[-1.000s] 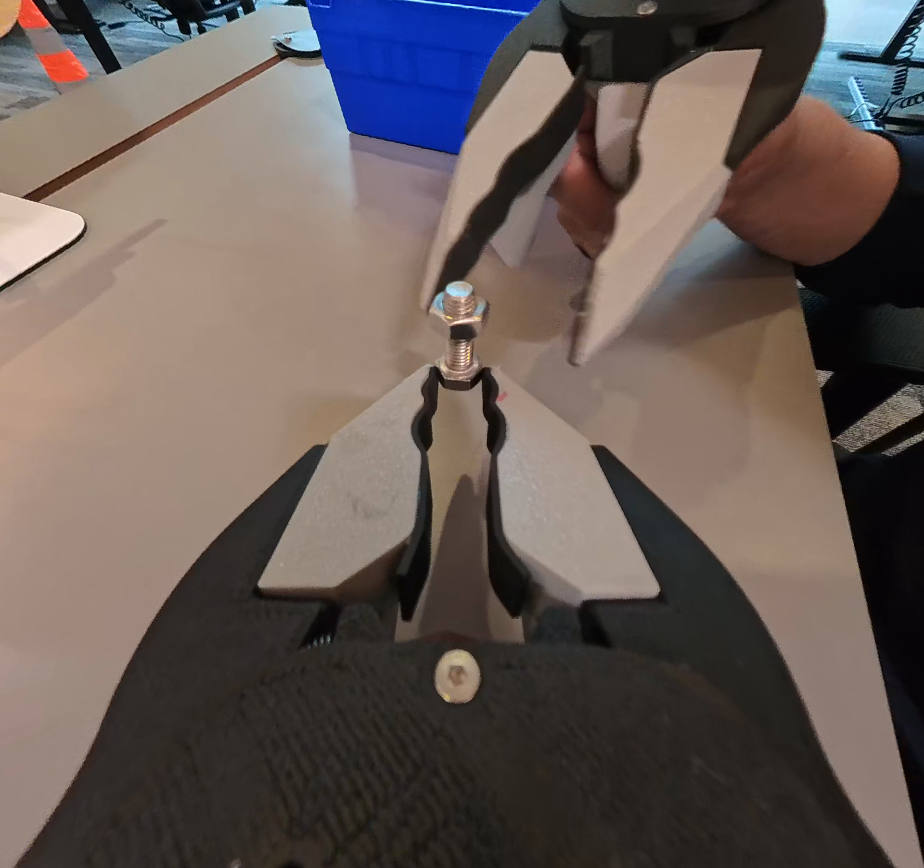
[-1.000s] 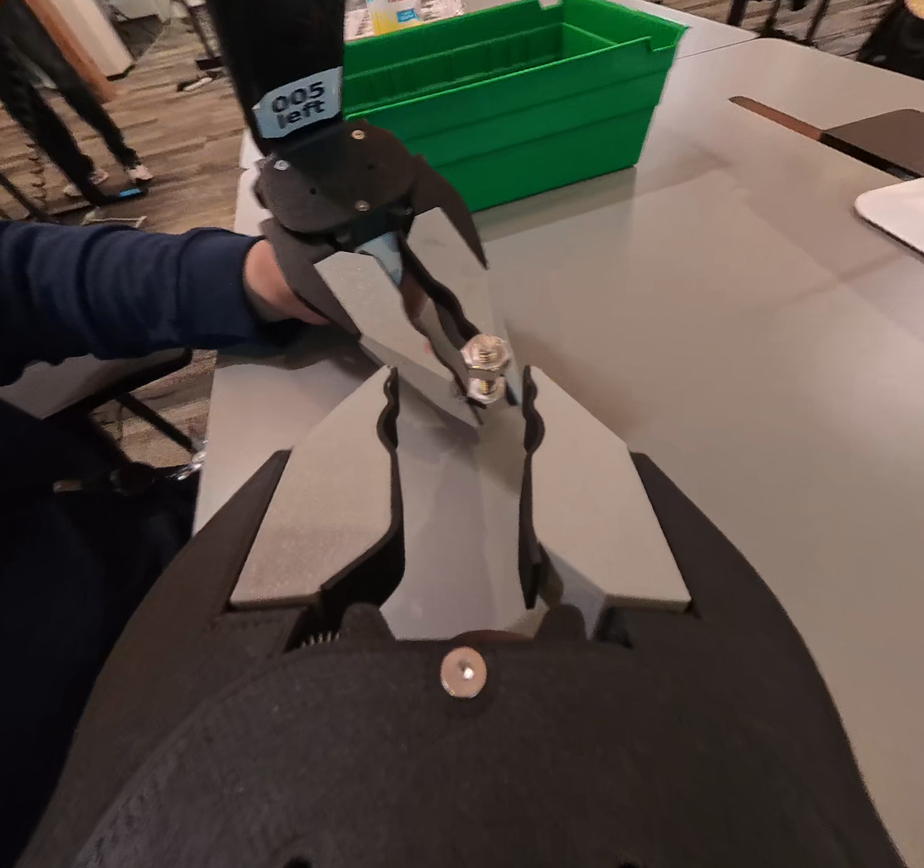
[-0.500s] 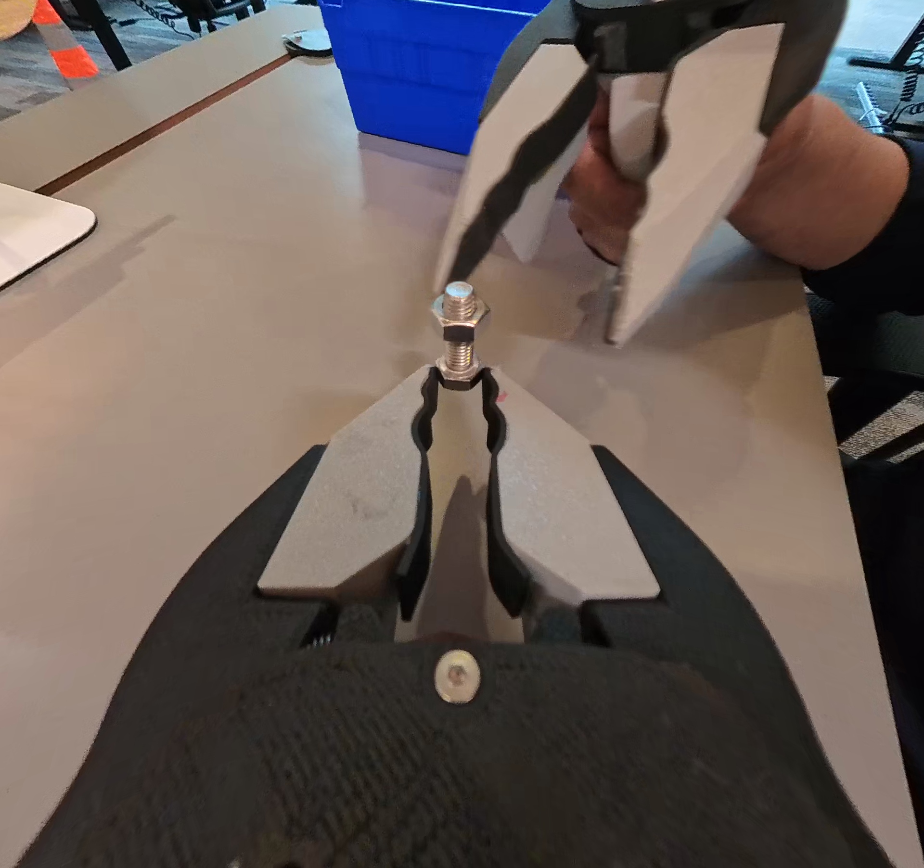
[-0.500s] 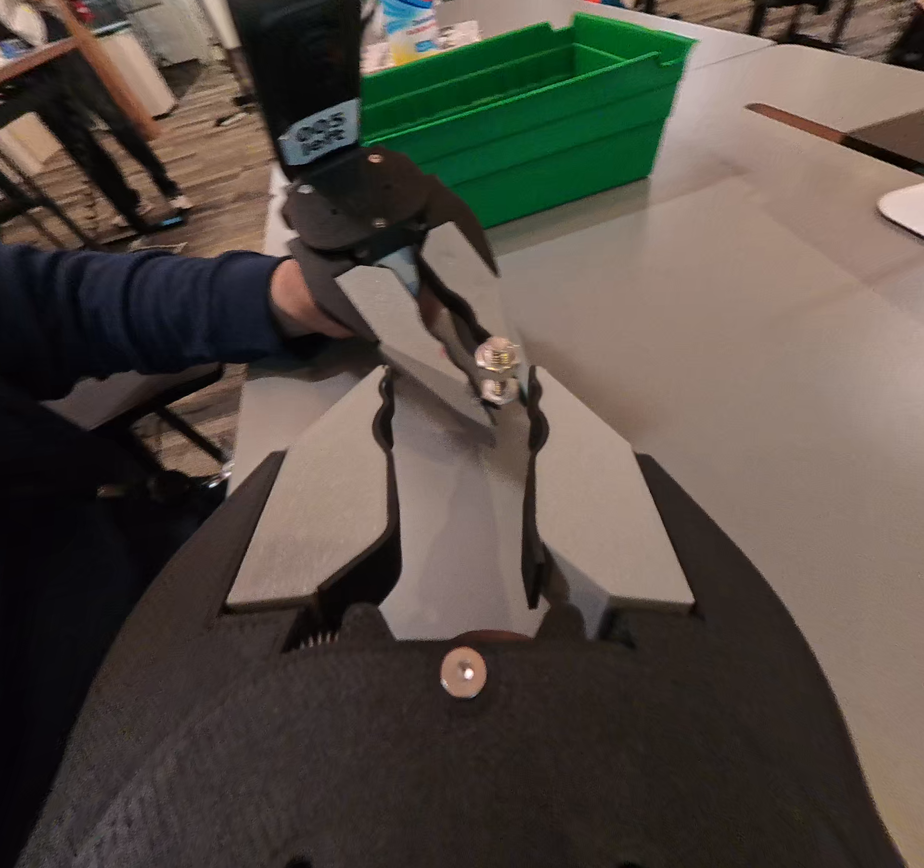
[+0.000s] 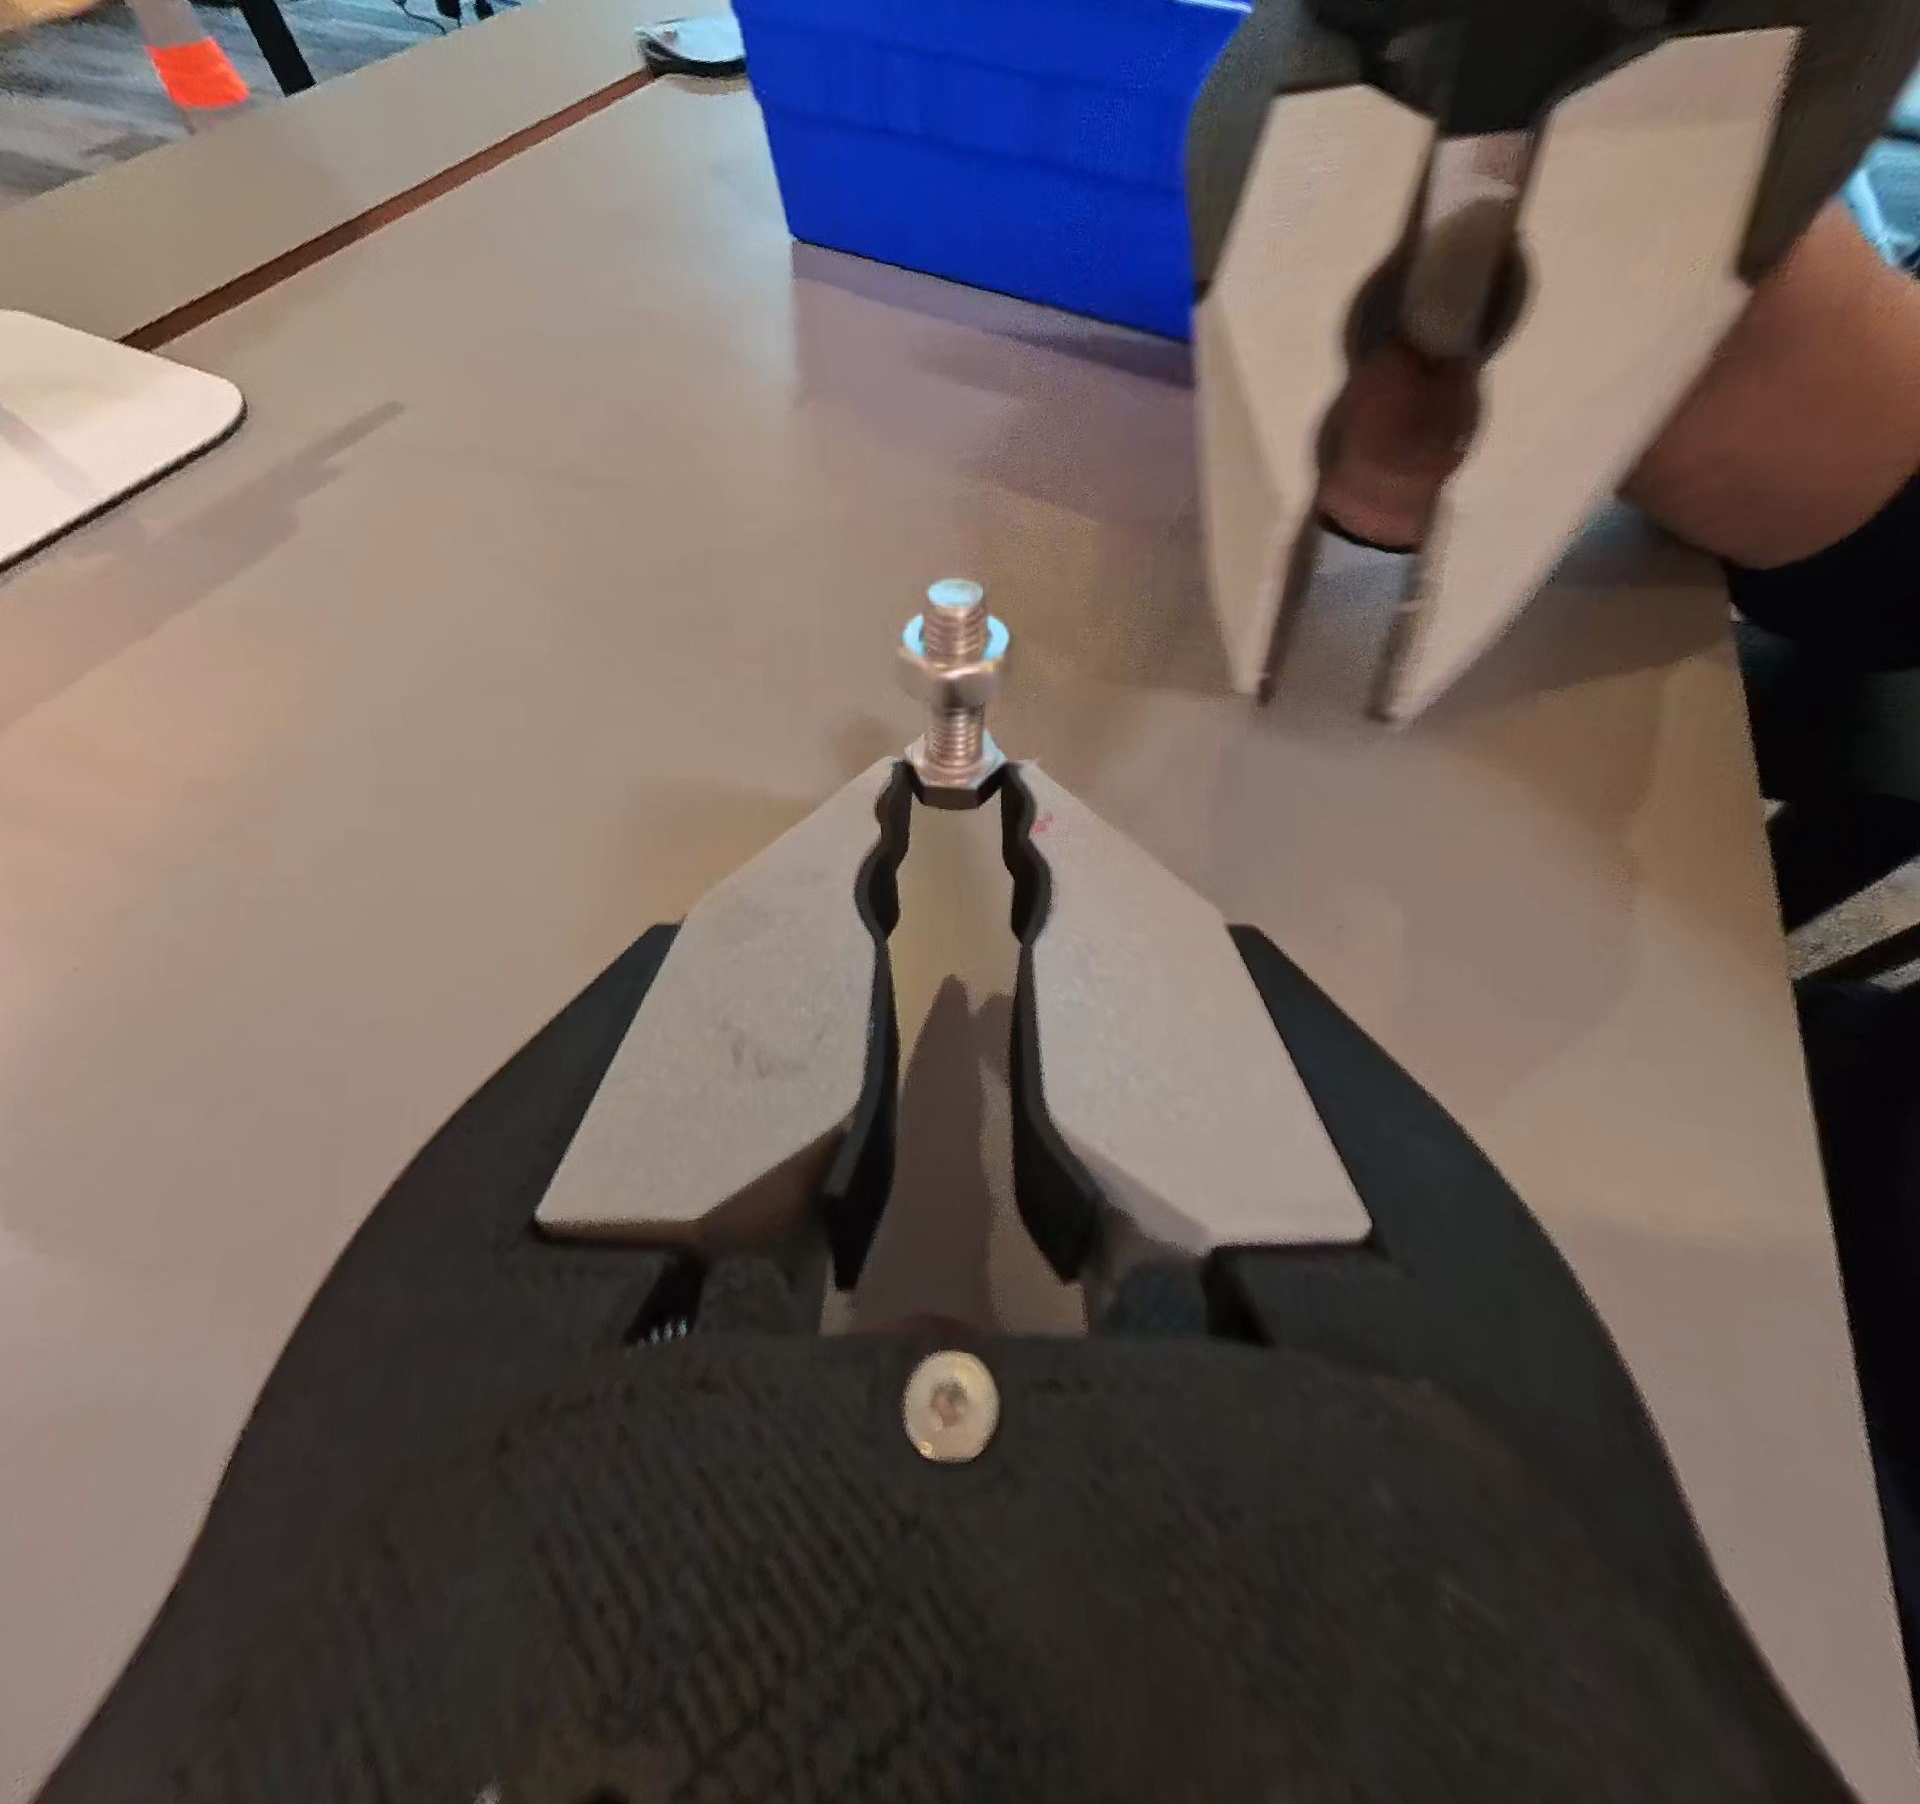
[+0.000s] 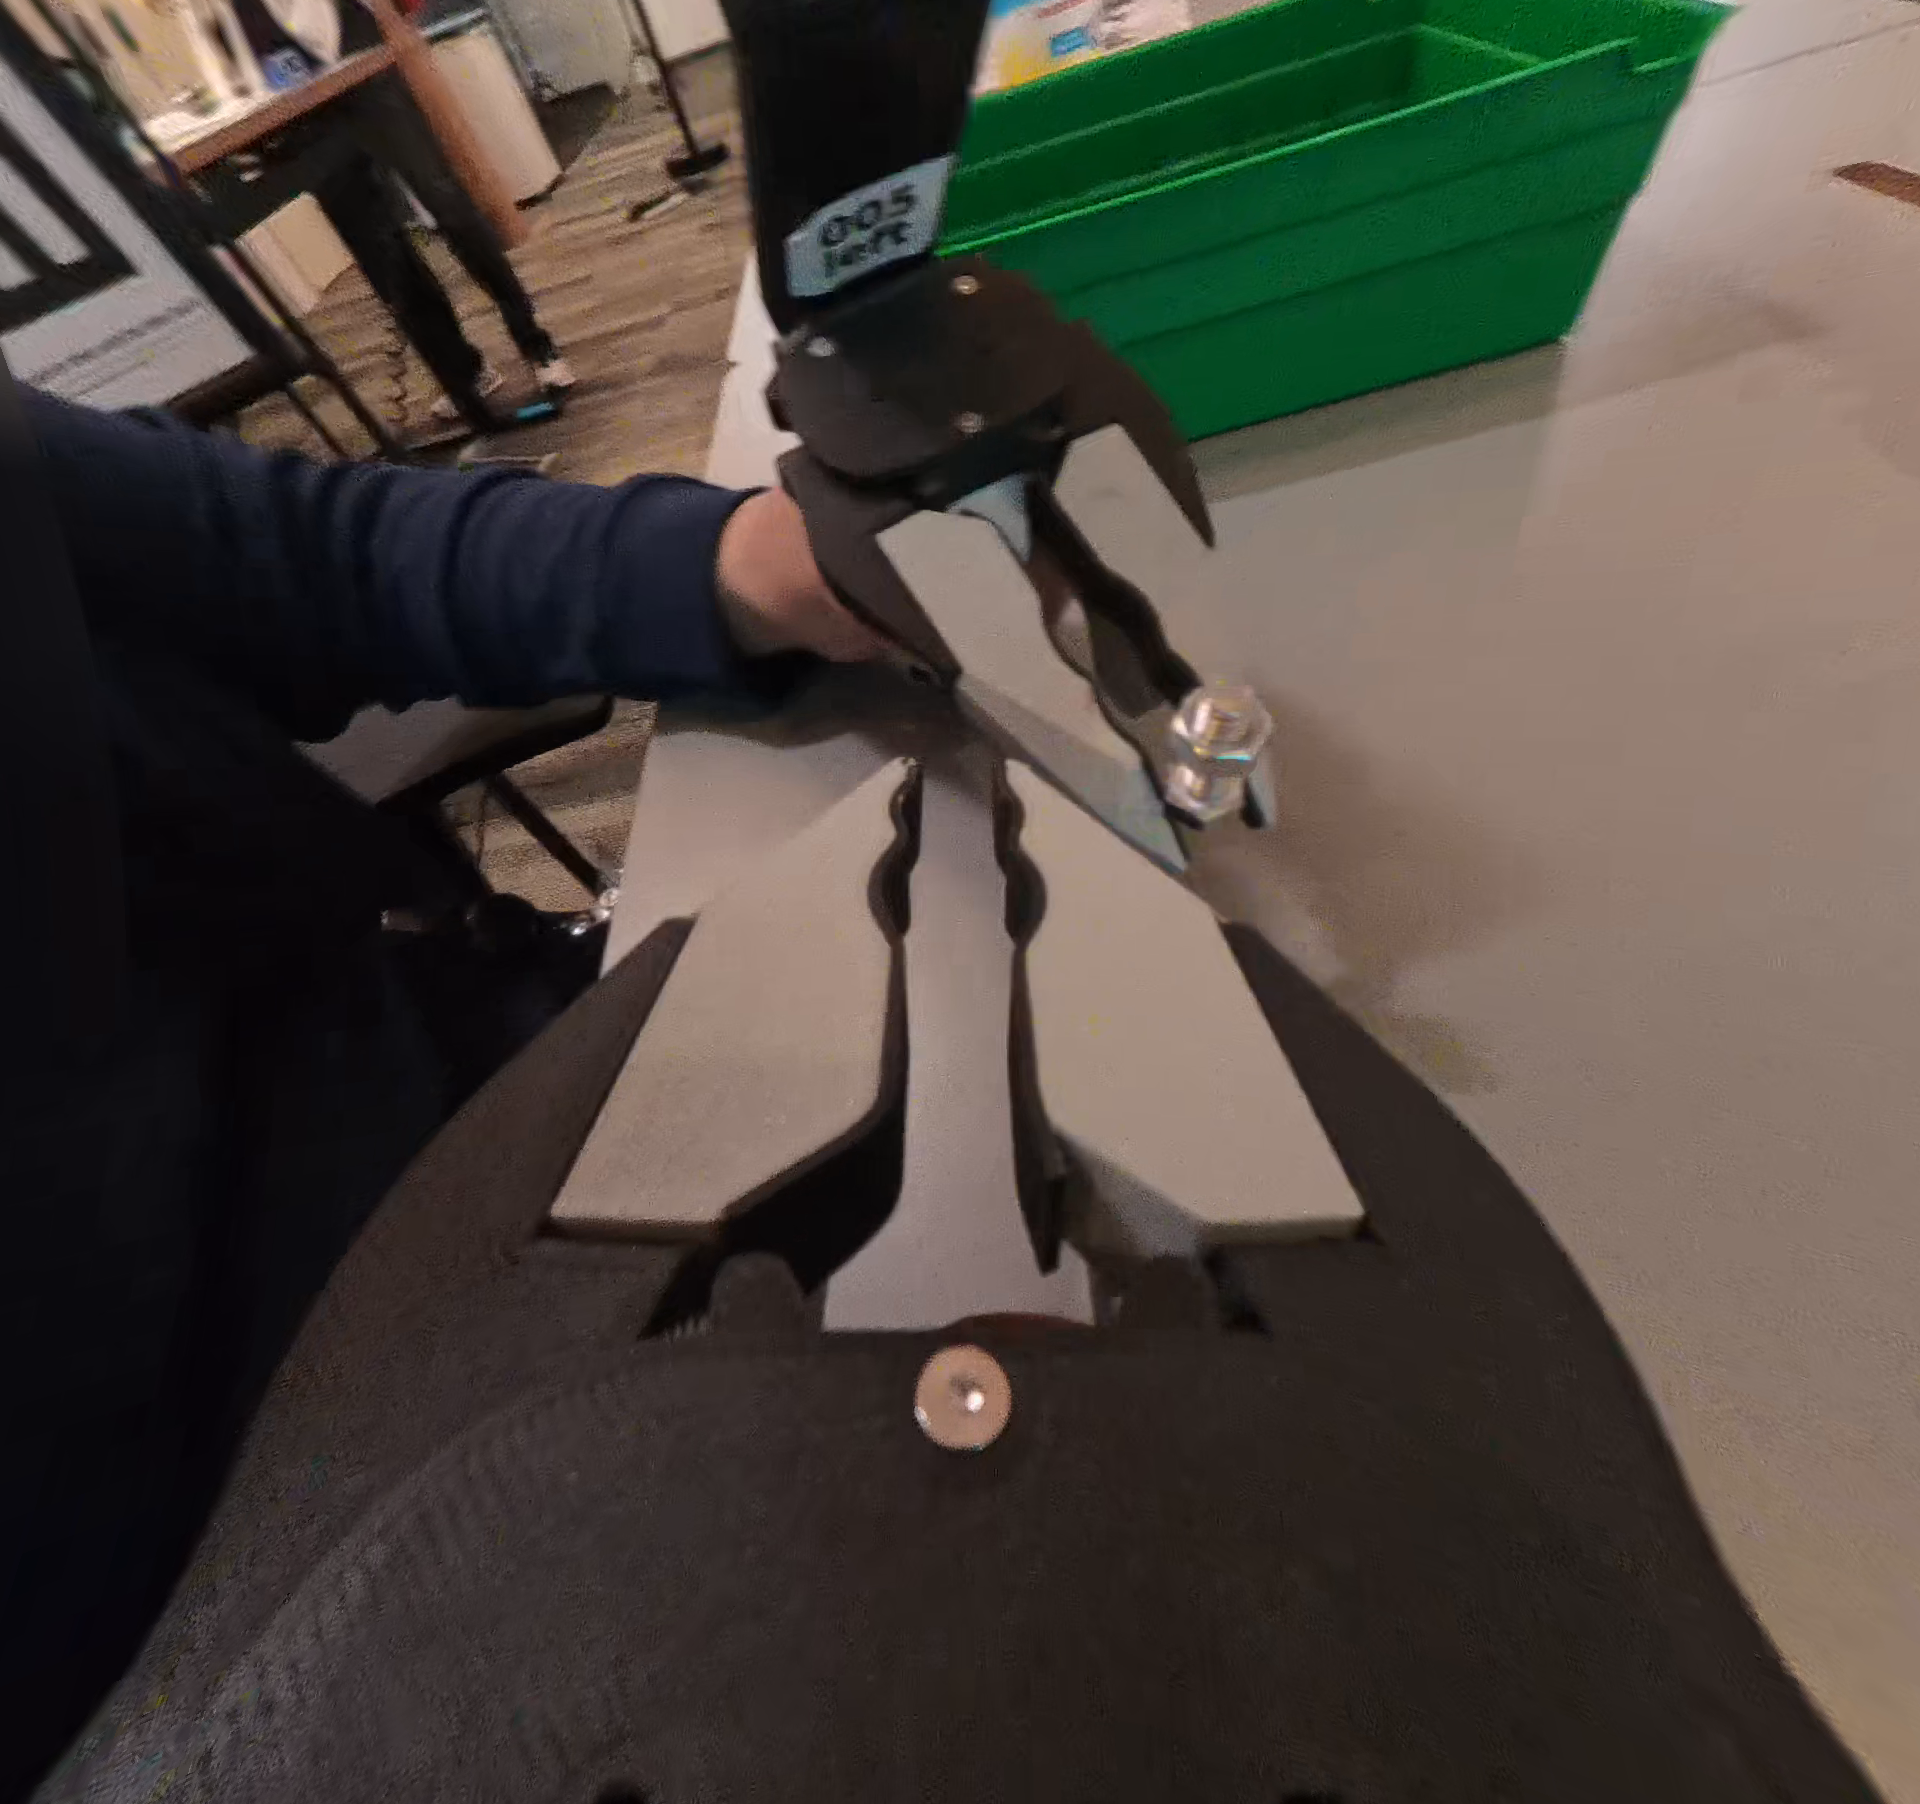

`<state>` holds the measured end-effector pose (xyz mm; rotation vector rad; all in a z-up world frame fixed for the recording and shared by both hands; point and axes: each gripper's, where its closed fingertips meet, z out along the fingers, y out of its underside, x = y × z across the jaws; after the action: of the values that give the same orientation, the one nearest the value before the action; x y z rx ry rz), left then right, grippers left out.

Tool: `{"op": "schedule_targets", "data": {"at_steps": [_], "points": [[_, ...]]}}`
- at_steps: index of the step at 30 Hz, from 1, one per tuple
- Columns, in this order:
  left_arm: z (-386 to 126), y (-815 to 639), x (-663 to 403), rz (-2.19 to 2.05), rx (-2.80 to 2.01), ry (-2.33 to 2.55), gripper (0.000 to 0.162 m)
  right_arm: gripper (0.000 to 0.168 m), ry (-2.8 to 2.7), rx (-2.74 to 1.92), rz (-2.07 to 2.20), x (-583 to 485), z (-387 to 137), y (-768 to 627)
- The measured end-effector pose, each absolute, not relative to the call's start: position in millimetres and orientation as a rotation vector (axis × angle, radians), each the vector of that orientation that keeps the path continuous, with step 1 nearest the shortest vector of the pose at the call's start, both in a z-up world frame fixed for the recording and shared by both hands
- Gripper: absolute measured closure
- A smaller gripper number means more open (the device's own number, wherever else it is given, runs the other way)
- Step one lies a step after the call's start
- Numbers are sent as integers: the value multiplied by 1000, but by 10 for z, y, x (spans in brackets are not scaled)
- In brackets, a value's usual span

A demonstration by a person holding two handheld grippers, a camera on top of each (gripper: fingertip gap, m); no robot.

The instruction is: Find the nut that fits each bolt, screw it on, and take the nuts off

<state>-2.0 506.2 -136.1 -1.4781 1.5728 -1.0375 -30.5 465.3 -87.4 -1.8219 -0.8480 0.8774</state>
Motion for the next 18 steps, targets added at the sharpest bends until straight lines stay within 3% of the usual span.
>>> {"op": "schedule_targets", "data": {"at_steps": [7, 10, 11, 12, 16, 18], "points": [[-1343, 4974, -3, -1054, -1434, 1606, 147, 112, -650, -1866, 723, -72, -903, 4987], [-1358, 4980, 2, -1048, -1445, 1608, 146, 116, -749, -1855, 800, -206, -913, 4857], [-1353, 5010, -3, -1046, -1455, 1591, 146, 144, -821, -1845, 849, -253, -909, 4750], [-1342, 5031, -11, -1056, -1462, 1577, 146, 160, -876, -1812, 927, -315, -865, 4633], [-1329, 5033, -23, -1067, -1457, 1572, 146, 127, -738, -1827, 860, -167, -817, 4821], [-1338, 5000, -12, -1064, -1447, 1591, 147, 122, -657, -1860, 785, -77, -865, 4947]]}}
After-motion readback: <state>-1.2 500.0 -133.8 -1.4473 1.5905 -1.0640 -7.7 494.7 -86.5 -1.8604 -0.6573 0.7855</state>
